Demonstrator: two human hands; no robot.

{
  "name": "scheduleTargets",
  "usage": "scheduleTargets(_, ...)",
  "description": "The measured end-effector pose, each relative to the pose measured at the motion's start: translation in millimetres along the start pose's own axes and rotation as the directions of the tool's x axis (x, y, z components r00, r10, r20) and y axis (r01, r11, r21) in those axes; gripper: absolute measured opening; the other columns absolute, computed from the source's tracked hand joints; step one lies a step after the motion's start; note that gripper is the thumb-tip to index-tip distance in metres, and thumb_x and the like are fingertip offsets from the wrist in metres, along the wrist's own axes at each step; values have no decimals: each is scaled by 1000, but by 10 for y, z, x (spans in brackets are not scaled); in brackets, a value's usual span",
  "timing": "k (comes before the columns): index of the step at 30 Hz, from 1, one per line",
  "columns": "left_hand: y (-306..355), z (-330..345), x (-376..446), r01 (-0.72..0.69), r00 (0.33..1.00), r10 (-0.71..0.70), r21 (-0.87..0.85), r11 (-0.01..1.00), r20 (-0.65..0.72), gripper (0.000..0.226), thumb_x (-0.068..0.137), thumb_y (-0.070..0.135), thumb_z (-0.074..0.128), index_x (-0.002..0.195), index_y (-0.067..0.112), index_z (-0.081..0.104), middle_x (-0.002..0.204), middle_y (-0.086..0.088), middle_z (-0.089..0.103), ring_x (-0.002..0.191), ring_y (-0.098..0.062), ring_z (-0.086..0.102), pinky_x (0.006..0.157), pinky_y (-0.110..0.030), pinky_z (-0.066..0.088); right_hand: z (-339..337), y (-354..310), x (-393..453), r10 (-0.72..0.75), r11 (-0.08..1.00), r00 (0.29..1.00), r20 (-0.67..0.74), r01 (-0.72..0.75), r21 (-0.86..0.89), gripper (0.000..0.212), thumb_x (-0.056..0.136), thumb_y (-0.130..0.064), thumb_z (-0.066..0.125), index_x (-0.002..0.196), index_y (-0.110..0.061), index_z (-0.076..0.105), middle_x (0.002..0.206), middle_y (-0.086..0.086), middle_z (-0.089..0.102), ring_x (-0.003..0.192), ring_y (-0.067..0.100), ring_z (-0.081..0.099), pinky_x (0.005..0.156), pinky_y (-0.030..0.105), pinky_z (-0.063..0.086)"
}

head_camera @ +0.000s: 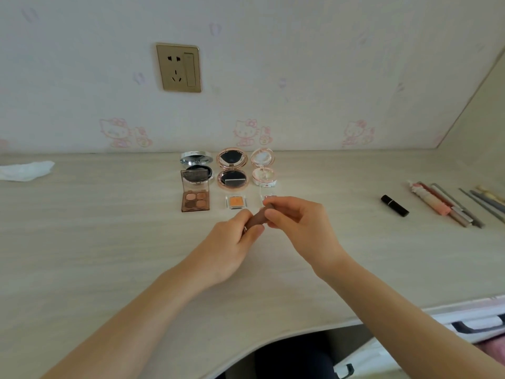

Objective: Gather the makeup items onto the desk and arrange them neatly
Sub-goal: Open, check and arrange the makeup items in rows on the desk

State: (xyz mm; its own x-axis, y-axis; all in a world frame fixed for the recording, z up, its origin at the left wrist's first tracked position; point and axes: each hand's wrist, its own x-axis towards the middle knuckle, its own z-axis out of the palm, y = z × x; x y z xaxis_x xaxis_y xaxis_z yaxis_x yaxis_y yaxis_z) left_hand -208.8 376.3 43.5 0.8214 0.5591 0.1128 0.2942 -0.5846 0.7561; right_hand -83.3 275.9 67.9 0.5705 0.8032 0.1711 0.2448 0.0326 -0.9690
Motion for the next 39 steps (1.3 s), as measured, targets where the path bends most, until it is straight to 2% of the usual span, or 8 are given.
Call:
scheduleTargets(5,24,-38,-25,-70,997,71,40,997,-31,26,98,40,45,78,22,42,59,5,45,52,-9,40,51,-24,29,-36,10,-6,37,996,999,39,-40,76,17,89,-3,62,95,-17,71,93,7,74,90,12,69,83,23,55)
scheduleTargets(10,-2,-73,-18,-107,993,107,-10,994,-56,25,95,42,50,78,25,43,58,6,41,52,-9,35,51,-23,27,-78,-17,8,33,998,998,49,-36,56,18,88,-6,64,99,-18,71,91,1,75,90,15,70,88,29,55)
scheduleTargets(14,-37,-52,-24,-97,994,96,-30,995,-56,20,92,46,52,89,28,46,70,-7,54,56,-9,39,53,-23,28,-72,-26,13,89,989,994,60,-96,116,21,84,-10,69,104,-16,68,95,3,74,95,16,69,92,36,54)
scheduleTargets(20,-44,-21,-31,-104,990,95,-88,991,-102,22,93,44,53,94,22,47,71,-9,55,56,-10,40,51,-22,29,-32,-50,-52,56,991,983,175,-76,110,11,86,-1,62,95,-2,67,92,8,75,97,17,68,94,31,51)
scheduleTargets(25,-69,-21,-27,-84,991,76,-73,994,-106,17,94,41,53,98,25,48,64,-3,46,52,-6,36,51,-20,29,-88,-103,0,94,970,989,113,-117,214,14,92,-6,57,103,1,62,96,8,74,101,19,68,98,40,49)
scheduleTargets(31,-83,-8,-21,-78,985,63,-88,993,-158,15,96,35,51,99,21,44,57,5,39,49,-8,33,48,-20,28,-214,-116,57,142,935,988,57,-153,320,17,94,-5,53,108,3,59,100,14,73,101,24,68,98,41,50)
scheduleTargets(37,-103,-11,-12,-94,984,71,-139,986,-164,10,98,33,48,102,25,45,73,1,59,56,-6,45,57,-21,38,-236,-79,27,155,947,987,39,-160,278,14,94,-3,53,106,-1,60,97,14,73,99,23,69,95,41,51)
scheduleTargets(39,-86,-2,-7,-100,983,59,-234,967,-174,5,98,28,50,99,23,48,78,1,63,60,-12,52,61,-30,44,-228,-57,7,157,957,986,48,-164,239,14,93,-3,54,106,-2,60,95,13,73,96,21,69,95,41,52)
